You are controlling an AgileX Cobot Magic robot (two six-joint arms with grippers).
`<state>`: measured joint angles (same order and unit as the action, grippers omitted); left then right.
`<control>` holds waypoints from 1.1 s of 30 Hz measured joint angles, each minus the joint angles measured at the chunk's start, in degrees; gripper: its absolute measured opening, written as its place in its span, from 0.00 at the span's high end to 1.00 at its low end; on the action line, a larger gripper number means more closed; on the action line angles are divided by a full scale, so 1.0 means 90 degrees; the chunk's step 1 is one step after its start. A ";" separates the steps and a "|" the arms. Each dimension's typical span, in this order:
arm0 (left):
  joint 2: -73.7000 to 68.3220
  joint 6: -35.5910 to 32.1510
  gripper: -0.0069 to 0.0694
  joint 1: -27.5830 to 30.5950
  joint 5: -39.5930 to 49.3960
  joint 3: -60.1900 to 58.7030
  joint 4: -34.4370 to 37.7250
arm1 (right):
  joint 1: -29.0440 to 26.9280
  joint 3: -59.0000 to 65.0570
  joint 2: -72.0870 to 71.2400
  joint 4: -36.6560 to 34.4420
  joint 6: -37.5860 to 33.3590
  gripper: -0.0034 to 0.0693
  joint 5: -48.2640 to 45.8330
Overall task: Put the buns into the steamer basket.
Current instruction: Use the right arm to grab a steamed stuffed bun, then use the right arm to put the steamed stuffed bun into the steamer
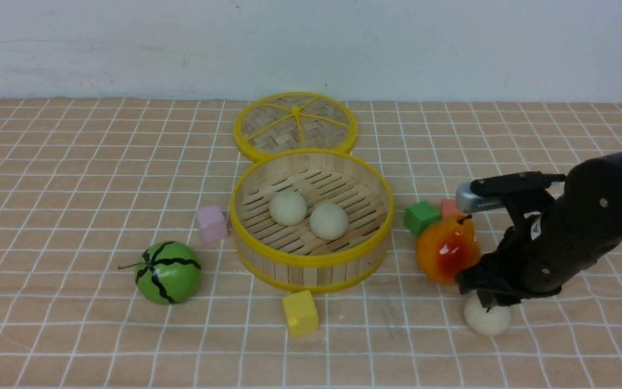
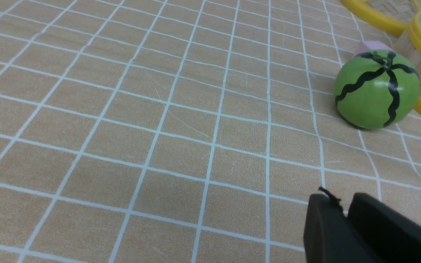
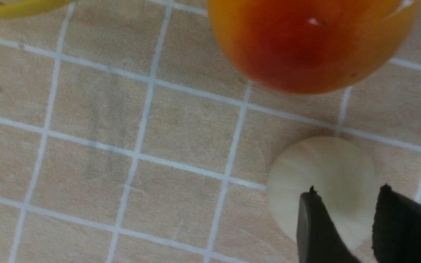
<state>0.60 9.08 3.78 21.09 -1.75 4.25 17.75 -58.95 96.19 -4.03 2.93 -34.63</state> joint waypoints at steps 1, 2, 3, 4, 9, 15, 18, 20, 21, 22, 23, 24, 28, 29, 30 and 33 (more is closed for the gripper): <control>0.0000 0.0000 0.79 0.0000 0.0000 0.0000 0.0000 | 0.0000 0.0000 0.0027 -0.0016 0.0000 0.62 0.0029; 0.0000 0.0000 0.79 0.0000 0.0000 0.0000 0.0000 | 0.0000 -0.0002 0.0060 -0.0016 0.0000 0.62 0.0062; 0.0000 0.0000 0.79 0.0000 0.0000 0.0000 0.0000 | 0.0000 -0.0002 0.0077 -0.0016 0.0000 0.62 0.0063; 0.0000 0.0000 0.79 0.0000 0.0000 0.0000 0.0000 | 0.0000 -0.0002 0.0145 -0.0003 0.0000 0.62 0.0094; 0.0000 0.0000 0.78 0.0000 0.0000 0.0000 0.0000 | 0.0000 -0.0002 0.0394 0.0134 0.0000 0.62 0.0194; 0.0000 0.0000 0.77 0.0000 0.0000 0.0000 0.0000 | 0.0000 -0.0034 0.0494 0.0174 0.0000 0.71 0.0231; 0.0000 0.0000 0.77 0.0000 0.0000 0.0000 0.0000 | 0.0000 -0.0048 0.0494 0.0174 0.0000 0.84 0.0231; 0.0000 0.0000 0.76 0.0000 0.0000 0.0000 0.0000 | 0.0000 -0.0061 0.0479 0.0174 -0.0006 0.94 0.0158; 0.0000 0.0000 0.76 0.0000 0.0000 0.0000 0.0000 | 0.0000 -0.0091 0.0450 0.0155 -0.0014 0.95 0.0084; 0.0000 0.0000 0.76 0.0000 0.0000 0.0000 0.0000 | 0.0000 -0.0140 0.0402 0.0115 -0.0018 0.95 -0.0038; 0.0000 0.0000 0.76 0.0000 0.0000 0.0000 0.0000 | 0.0000 -0.0201 0.0352 0.0053 -0.0021 0.95 -0.0187; 0.0000 0.0000 0.76 0.0000 0.0000 0.0000 0.0000 | 0.0000 -0.0238 0.0325 0.0015 -0.0033 0.95 -0.0248; 0.0000 0.0000 0.75 0.0000 0.0000 0.0000 0.0000 | 0.0000 -0.1040 0.0009 -0.0675 -0.0498 0.95 -0.0915; 0.0000 0.0000 0.75 0.0000 0.0000 0.0000 0.0000 | 0.0000 -0.1316 -0.0037 -0.0886 -0.0652 0.95 -0.1048; 0.0000 0.0000 0.75 0.0000 0.0000 0.0000 0.0000 | 0.0000 -0.1789 -0.0062 -0.1172 -0.0887 0.95 -0.1199; 0.0000 0.0000 0.74 0.0000 0.0000 0.0000 0.0000 | 0.0000 -0.2431 -0.0035 -0.1551 -0.1160 0.95 -0.1324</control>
<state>0.60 9.08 3.78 21.09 -1.75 4.25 17.75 -80.83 95.87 -18.00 -7.51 -46.54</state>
